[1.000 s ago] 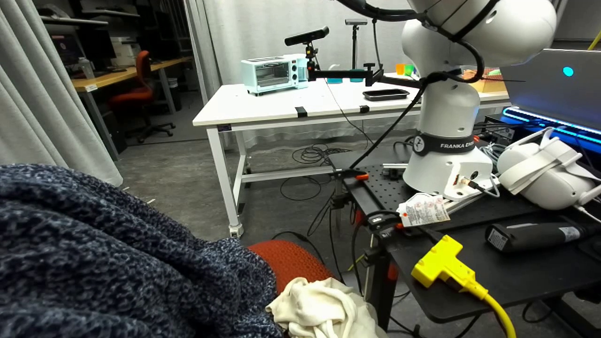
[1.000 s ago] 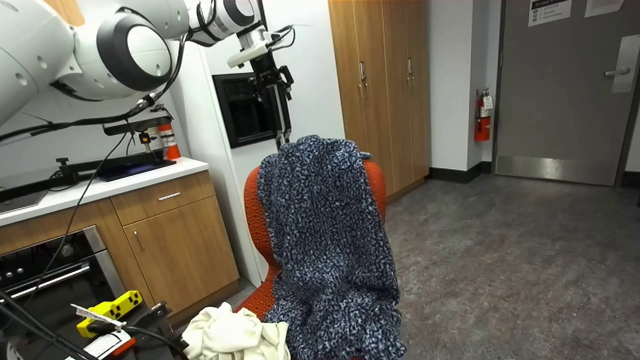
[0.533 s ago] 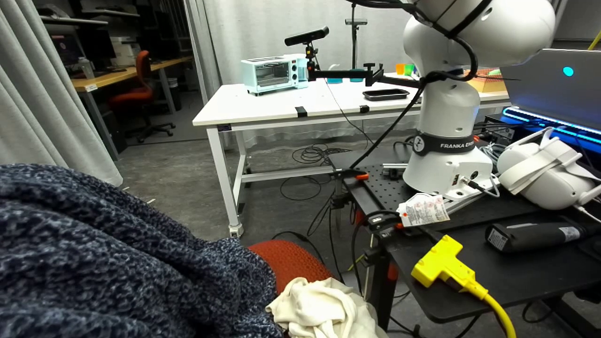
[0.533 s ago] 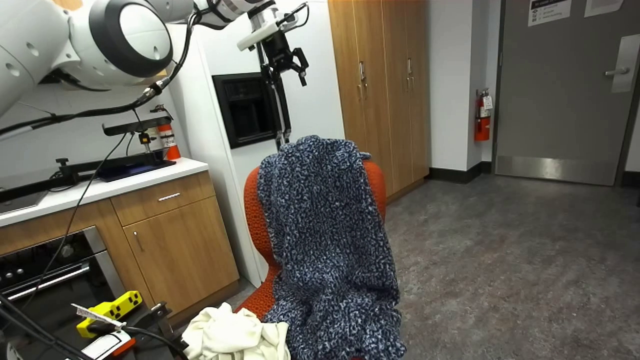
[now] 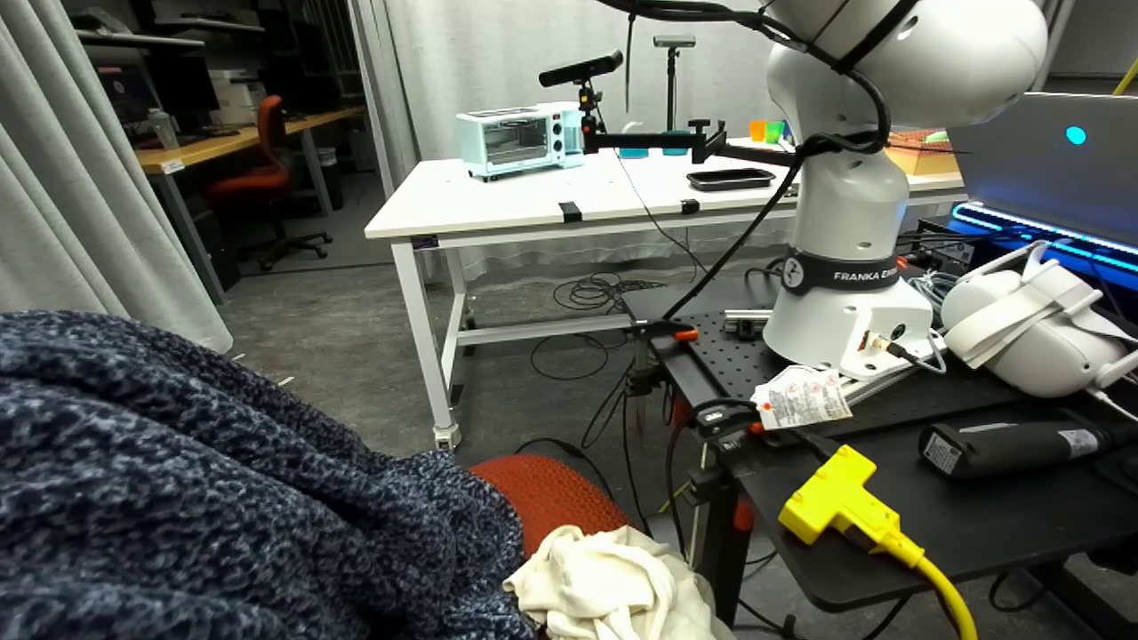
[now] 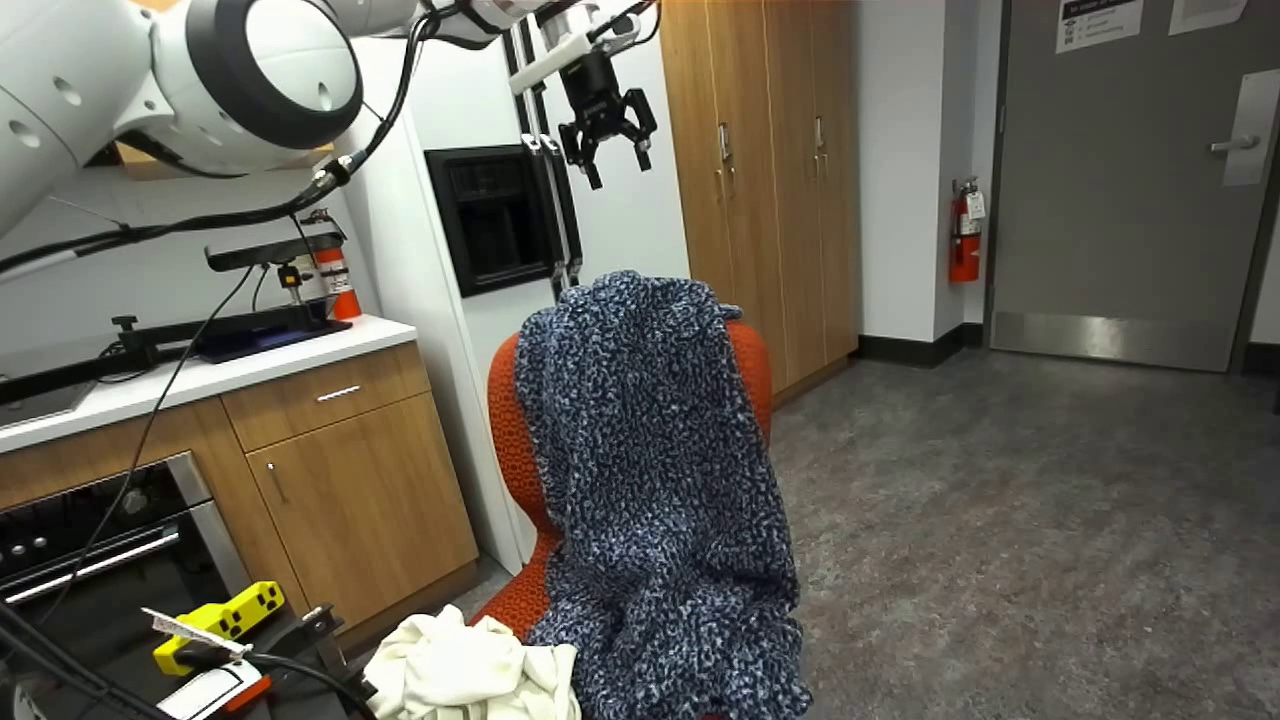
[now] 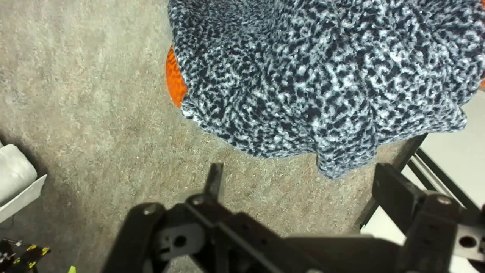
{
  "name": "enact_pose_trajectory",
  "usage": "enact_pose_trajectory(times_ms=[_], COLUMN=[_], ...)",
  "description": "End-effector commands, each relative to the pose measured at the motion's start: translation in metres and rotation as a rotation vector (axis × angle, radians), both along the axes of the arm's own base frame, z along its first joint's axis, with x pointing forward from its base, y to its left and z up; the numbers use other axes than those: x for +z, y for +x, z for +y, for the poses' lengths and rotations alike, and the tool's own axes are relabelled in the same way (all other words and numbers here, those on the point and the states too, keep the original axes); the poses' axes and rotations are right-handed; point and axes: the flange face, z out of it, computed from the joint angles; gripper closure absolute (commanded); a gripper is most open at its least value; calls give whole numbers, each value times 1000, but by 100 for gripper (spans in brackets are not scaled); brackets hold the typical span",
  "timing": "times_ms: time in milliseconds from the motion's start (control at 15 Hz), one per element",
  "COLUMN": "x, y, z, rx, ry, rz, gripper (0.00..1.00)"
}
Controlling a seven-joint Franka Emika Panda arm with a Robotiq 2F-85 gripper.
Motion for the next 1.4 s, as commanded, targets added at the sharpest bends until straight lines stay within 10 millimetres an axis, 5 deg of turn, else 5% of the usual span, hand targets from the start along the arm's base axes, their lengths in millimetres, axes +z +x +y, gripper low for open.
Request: enact_pose_trajectory(times_ms=[0, 1333], x=[0, -4], y=[0, 1], z=[-4, -3], rx=[-64, -87], ry=[60, 47], rz=[10, 4], gripper=[0, 0])
